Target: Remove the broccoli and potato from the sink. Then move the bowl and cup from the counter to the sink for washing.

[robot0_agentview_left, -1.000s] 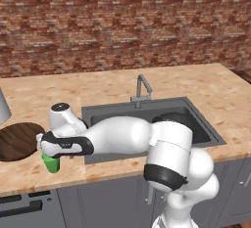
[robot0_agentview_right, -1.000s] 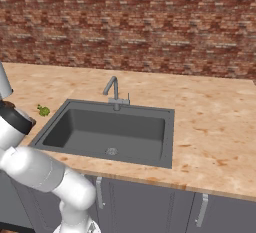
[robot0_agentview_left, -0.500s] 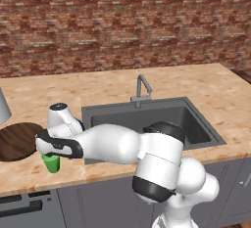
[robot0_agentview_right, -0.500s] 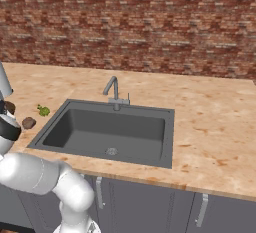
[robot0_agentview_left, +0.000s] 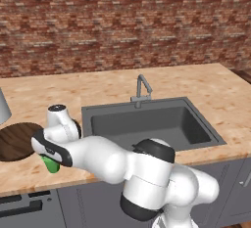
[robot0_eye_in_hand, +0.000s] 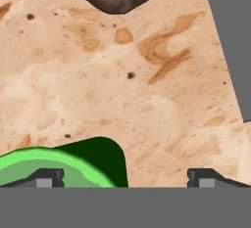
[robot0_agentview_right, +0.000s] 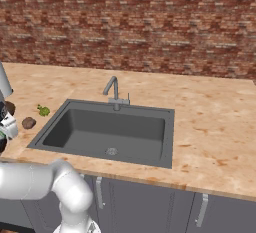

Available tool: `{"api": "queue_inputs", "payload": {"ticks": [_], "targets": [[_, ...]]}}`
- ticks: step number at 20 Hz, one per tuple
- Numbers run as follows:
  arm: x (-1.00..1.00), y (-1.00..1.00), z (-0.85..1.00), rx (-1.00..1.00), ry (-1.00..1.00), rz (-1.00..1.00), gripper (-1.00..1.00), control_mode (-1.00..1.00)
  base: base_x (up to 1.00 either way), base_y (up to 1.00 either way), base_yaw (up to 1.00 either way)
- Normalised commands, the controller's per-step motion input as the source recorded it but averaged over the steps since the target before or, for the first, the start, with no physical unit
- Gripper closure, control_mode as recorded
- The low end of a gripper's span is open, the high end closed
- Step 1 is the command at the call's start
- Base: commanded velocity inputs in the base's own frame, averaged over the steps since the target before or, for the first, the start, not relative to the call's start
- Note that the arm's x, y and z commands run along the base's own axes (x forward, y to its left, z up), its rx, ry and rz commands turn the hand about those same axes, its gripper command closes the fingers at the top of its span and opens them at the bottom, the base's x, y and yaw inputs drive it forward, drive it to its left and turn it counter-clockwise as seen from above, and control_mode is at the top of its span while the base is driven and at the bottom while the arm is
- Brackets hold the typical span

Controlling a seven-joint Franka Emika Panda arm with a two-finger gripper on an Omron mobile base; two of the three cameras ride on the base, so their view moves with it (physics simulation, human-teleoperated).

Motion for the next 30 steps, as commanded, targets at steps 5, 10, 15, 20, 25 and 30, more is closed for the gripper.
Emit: {"api": "queue_inputs", "payload": {"ticks": [5,10,15,20,25,30], "targets": [[0.00,0.02,-0.15,0.00,0.01,-0.05,1.00,-1.00,0.00,0.00,0.00],[0.00,0.01,-0.16,0.00,0.01,-0.07,1.00,-1.00,0.00,0.00,0.00],[-0.01,0.01,-0.15,0.00,0.03,-0.06,1.00,-1.00,0.00,0.00,0.00],[-0.09,-0.01,0.01,0.00,0.00,-0.05,1.00,-1.00,0.00,0.00,0.00],[-0.07,-0.06,0.11,0.00,0.00,-0.12,1.00,-1.00,0.00,0.00,0.00],[-0.09,-0.12,0.20,0.00,-0.01,-0.09,1.00,-1.00,0.00,0.00,0.00]]}}
